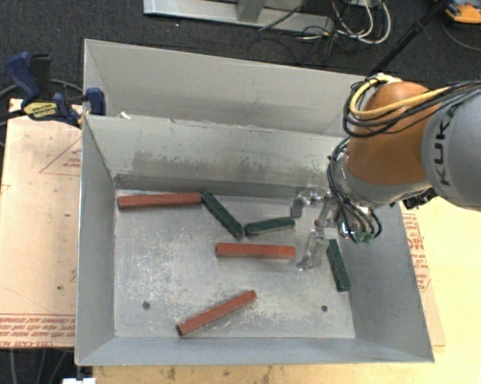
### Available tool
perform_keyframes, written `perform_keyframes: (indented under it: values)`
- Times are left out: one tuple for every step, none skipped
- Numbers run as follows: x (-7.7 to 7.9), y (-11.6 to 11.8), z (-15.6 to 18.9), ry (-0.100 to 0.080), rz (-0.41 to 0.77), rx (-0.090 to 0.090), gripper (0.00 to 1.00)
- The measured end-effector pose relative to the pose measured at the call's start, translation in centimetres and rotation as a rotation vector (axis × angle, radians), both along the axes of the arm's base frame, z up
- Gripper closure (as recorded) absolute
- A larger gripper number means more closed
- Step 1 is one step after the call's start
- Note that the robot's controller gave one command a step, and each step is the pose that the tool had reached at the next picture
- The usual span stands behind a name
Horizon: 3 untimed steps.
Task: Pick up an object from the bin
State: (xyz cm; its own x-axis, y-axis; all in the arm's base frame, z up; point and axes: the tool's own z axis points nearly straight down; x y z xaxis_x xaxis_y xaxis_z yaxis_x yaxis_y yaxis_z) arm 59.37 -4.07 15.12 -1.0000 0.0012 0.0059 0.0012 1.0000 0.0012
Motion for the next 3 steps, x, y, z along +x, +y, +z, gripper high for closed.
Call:
perform_keyframes:
  values:
    - [3.9,3.5,-8.5,-0.004,-0.130,0.001,0.00]
    - [4.0,3.3,-8.1,-0.007,-0.131,-0.001,1.00]
    - [2.3,7.7,-8.0,-0.010,0.285,0.001,1.00]
